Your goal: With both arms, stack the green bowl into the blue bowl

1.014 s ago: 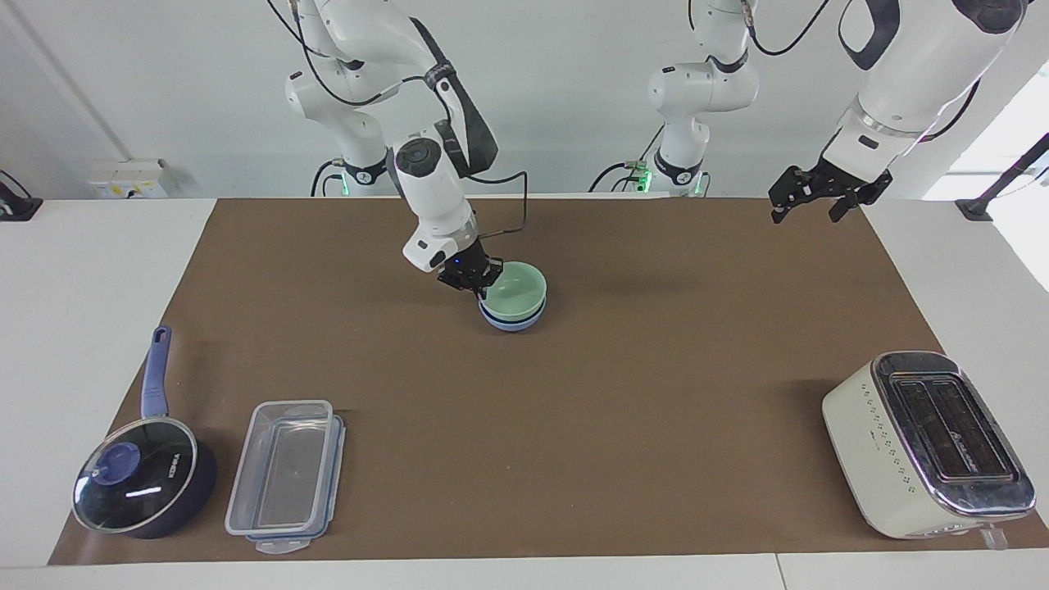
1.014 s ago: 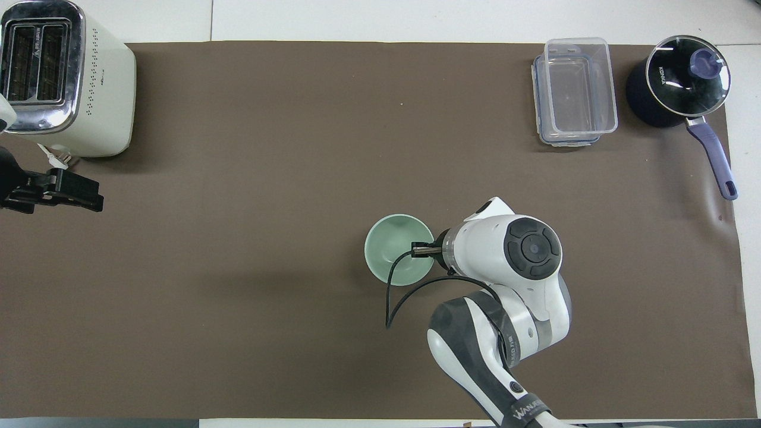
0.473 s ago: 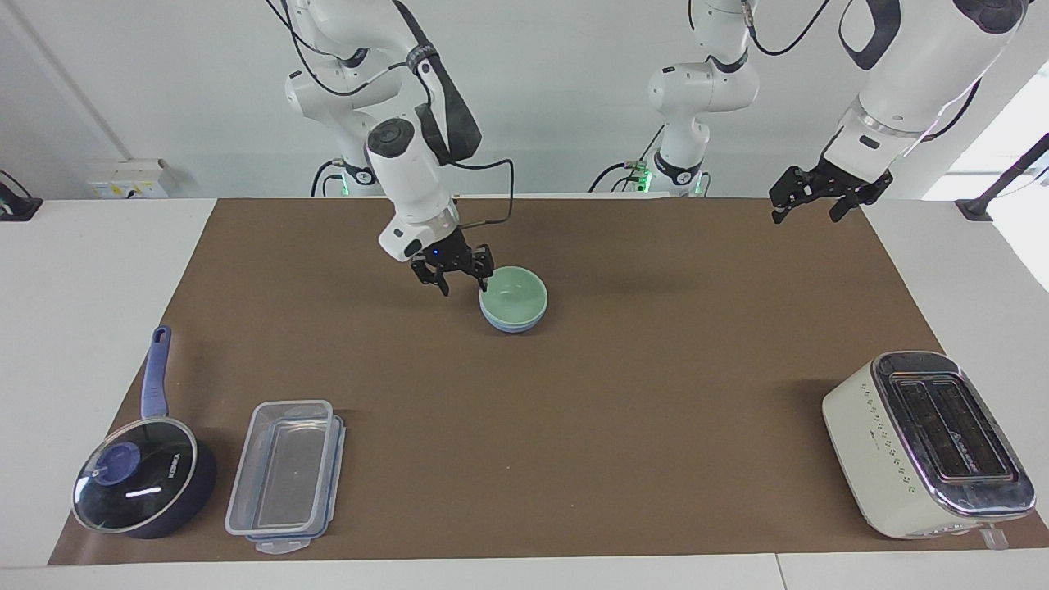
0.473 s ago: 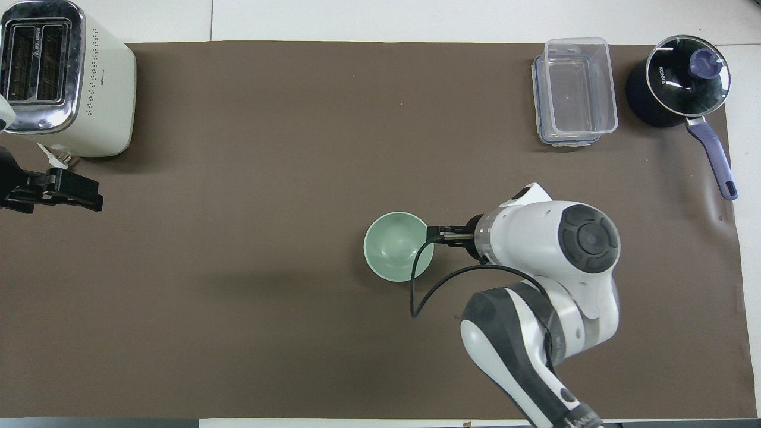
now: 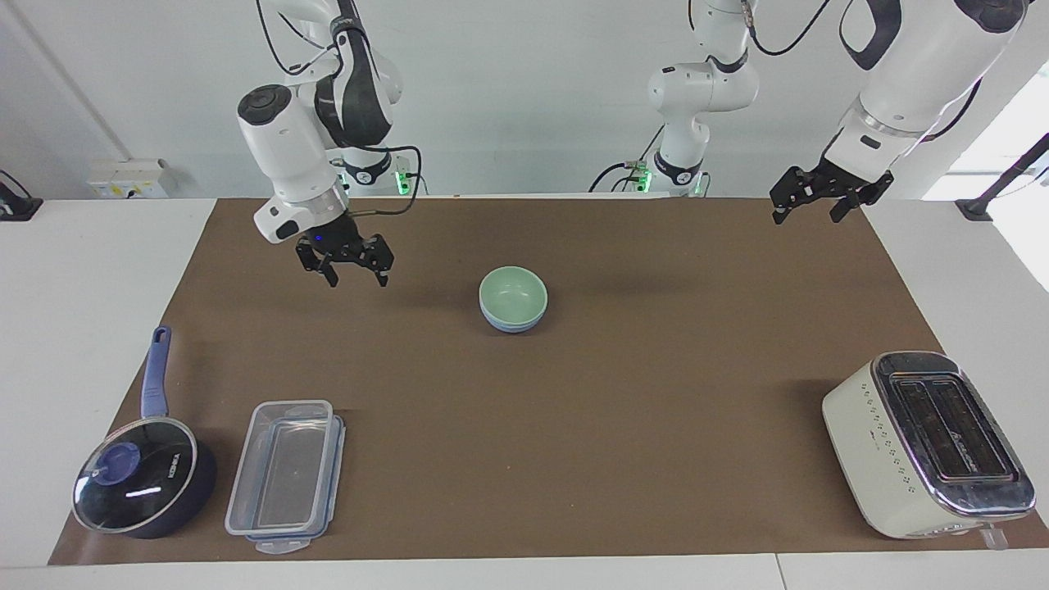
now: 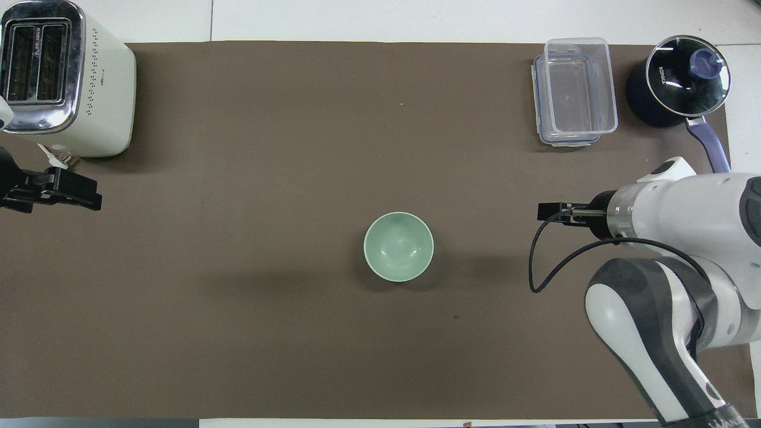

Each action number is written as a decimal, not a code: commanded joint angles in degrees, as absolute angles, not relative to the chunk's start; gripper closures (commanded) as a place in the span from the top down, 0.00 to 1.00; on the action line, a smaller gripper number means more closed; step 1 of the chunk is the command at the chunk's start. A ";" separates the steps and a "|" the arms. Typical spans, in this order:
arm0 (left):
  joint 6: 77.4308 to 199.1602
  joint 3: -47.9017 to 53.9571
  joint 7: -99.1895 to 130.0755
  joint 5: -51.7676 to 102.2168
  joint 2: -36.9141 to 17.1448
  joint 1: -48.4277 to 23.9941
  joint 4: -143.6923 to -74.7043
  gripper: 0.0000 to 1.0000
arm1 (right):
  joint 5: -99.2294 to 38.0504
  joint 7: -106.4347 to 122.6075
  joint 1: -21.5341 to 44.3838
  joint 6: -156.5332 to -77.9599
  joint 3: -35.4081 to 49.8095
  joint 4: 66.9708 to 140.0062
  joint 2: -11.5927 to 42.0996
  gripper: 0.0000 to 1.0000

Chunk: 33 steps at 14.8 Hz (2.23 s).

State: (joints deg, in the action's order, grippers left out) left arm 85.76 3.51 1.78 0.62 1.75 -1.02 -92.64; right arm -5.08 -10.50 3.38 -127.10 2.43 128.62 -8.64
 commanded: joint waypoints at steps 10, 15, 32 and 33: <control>86.13 3.16 2.20 0.88 2.20 -0.88 -92.73 1.00 | 0.26 -5.10 -3.08 -110.16 3.69 108.23 -4.06 1.00; 86.13 3.16 2.20 0.88 2.20 -0.88 -92.81 1.00 | 1.22 -5.36 -1.32 -96.88 3.69 93.54 1.13 1.00; 86.13 3.16 2.20 0.88 2.20 -0.88 -92.72 1.00 | 0.27 -7.21 -1.76 -88.59 3.60 92.02 0.26 1.00; 86.13 3.16 2.20 0.88 2.20 -0.88 -92.81 1.00 | 0.26 -7.21 -1.93 -88.51 3.60 92.02 0.26 1.00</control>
